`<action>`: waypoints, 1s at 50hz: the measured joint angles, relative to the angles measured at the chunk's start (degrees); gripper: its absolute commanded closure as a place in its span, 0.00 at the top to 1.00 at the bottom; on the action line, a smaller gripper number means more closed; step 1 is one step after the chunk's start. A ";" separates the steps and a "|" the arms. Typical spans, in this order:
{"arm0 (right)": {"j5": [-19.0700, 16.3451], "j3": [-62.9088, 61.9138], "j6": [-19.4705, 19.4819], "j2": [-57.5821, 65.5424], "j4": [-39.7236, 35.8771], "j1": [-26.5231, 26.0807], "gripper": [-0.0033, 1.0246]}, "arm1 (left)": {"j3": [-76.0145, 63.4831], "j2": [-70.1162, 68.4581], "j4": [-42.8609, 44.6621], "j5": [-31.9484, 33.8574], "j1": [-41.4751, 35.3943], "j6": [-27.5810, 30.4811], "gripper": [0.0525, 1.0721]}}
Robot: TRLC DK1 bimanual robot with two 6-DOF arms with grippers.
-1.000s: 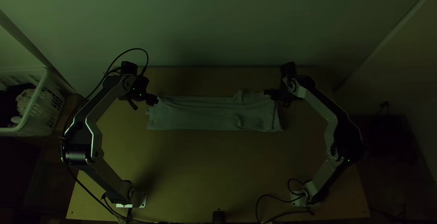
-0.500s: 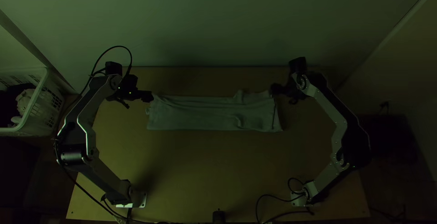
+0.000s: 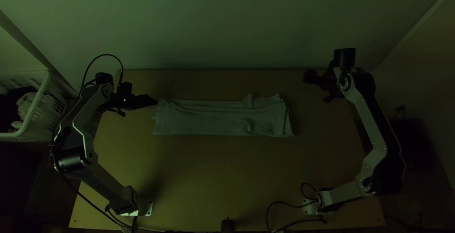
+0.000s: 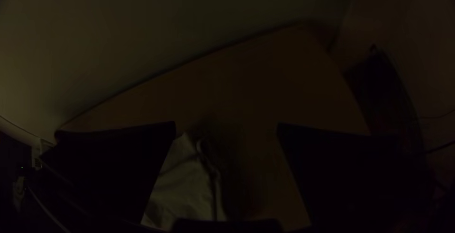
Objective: Fold the t-shirt
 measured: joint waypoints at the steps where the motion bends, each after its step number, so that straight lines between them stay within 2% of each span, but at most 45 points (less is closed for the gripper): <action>1: 0.00 0.00 0.02 -0.66 0.02 0.00 0.96 | -0.17 0.24 0.00 0.48 0.24 -0.02 0.95; 29: -0.02 -3.28 0.00 -11.34 0.07 -1.57 0.96 | -3.85 7.72 3.48 4.55 1.14 0.24 0.96; 50: 0.00 -5.95 0.00 -16.13 -0.07 -2.34 0.96 | -3.85 8.09 6.25 4.94 -8.37 -1.29 0.96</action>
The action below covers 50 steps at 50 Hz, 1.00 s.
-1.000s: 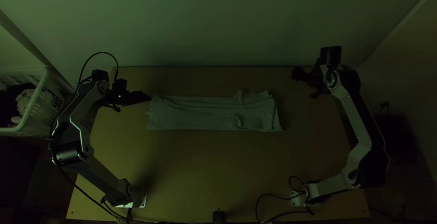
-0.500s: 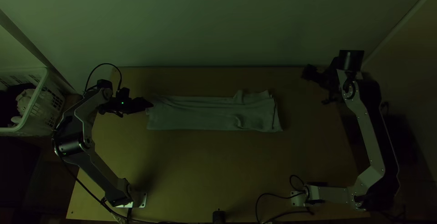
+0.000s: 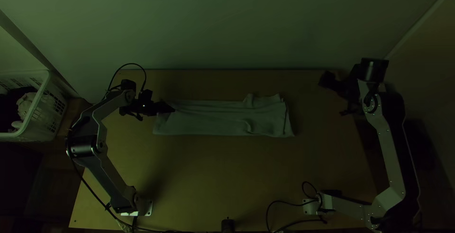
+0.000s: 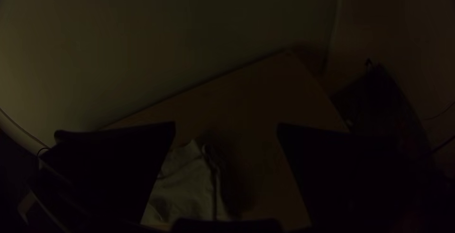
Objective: Fold the t-shirt
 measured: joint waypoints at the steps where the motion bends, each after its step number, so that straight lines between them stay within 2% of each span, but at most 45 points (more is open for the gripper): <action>1: -0.02 -0.11 0.00 -0.11 0.04 0.00 0.96 | -0.02 0.00 0.33 0.00 -0.68 -0.46 0.96; 12: 0.00 -1.29 0.00 -1.01 -0.02 0.02 0.96 | -1.11 -0.13 4.74 -0.20 -5.68 -5.44 0.95; 15: -0.02 -1.84 0.00 -1.42 -0.02 0.04 0.96 | -1.88 -0.94 6.82 -2.84 -7.08 -7.50 0.87; 17: 0.00 -2.16 0.00 -1.60 -0.02 0.04 0.96 | -2.38 -1.68 7.72 -5.25 -7.98 -8.57 0.77; 19: -0.02 -2.49 0.00 -1.79 0.00 0.04 0.96 | -2.69 -2.16 8.50 -7.08 -8.68 -9.53 0.61; 21: -0.02 -2.64 0.00 -1.86 -0.04 0.04 0.96 | -2.91 -2.47 9.07 -8.20 -9.05 -10.29 0.41; 24: -0.02 -3.02 0.00 -1.99 -0.02 0.04 0.96 | -3.48 -2.82 10.25 -9.92 -9.14 -11.58 0.02; 37: -0.02 -5.86 0.00 -2.36 0.96 0.66 0.96 | -5.46 -4.61 10.80 -11.37 -6.27 -13.33 0.03; 50: 0.00 -10.25 0.00 -2.49 3.39 0.92 0.96 | -4.79 -6.45 4.83 -13.68 3.17 -10.82 0.03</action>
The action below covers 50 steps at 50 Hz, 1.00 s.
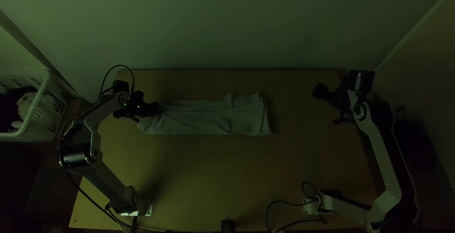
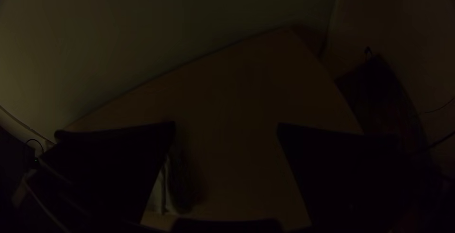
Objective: Fold the t-shirt
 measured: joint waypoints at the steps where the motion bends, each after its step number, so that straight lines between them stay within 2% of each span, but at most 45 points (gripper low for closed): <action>1: 0.00 -0.44 0.00 -0.04 0.42 0.00 0.96 | 0.26 0.00 -0.63 -0.39 0.68 0.52 0.03; 15: 0.02 -5.40 0.00 -2.23 3.89 0.37 0.96 | 6.71 -0.02 -10.08 -10.86 6.47 7.98 0.03; 25: 0.17 -7.93 -0.02 -3.69 5.22 0.37 0.96 | 10.84 -2.43 -14.97 -17.73 6.51 9.88 0.03; 32: 0.17 -9.01 -0.02 -4.11 6.29 0.37 0.96 | 14.21 -5.73 -18.18 -22.73 3.32 9.90 0.03; 50: 0.17 -11.43 -0.02 -6.05 6.95 0.37 0.96 | 24.90 -8.59 -28.57 -30.75 -11.74 7.76 0.03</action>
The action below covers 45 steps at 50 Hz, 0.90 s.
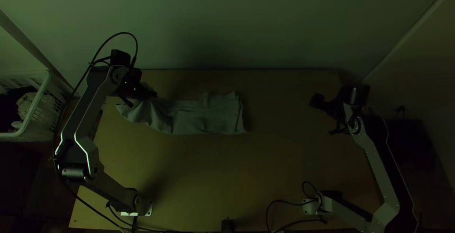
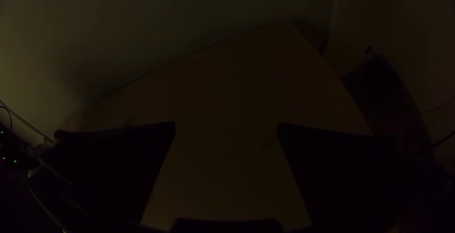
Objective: Fold the t-shirt
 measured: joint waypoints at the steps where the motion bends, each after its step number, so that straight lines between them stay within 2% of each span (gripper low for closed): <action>1: 0.00 -0.22 0.00 -0.13 -0.02 0.00 0.96 | 0.59 0.02 -0.57 -0.42 -0.81 -0.39 0.03; 15: 0.00 -2.54 0.07 -2.91 0.37 -0.15 0.96 | 8.98 4.37 -4.37 -4.66 -12.70 -6.27 0.03; 32: 0.24 -6.91 0.46 -7.52 0.39 -0.44 0.96 | 20.81 18.56 -8.13 -5.31 -23.76 -14.29 0.04; 34: 0.31 -7.52 0.46 -8.09 0.37 -0.44 0.96 | 23.50 20.76 -9.68 -5.42 -24.90 -15.41 0.09; 39: 0.50 -8.98 0.46 -9.09 0.37 -0.44 0.96 | 28.61 25.24 -11.50 -5.64 -27.91 -17.68 0.39; 40: 0.50 -9.20 0.46 -9.27 0.37 -0.44 0.96 | 29.20 26.01 -11.47 -5.81 -28.57 -17.99 0.42; 45: 0.70 -10.56 0.76 -9.97 0.39 -0.44 0.96 | 30.67 28.41 -11.61 -5.86 -32.09 -19.43 0.43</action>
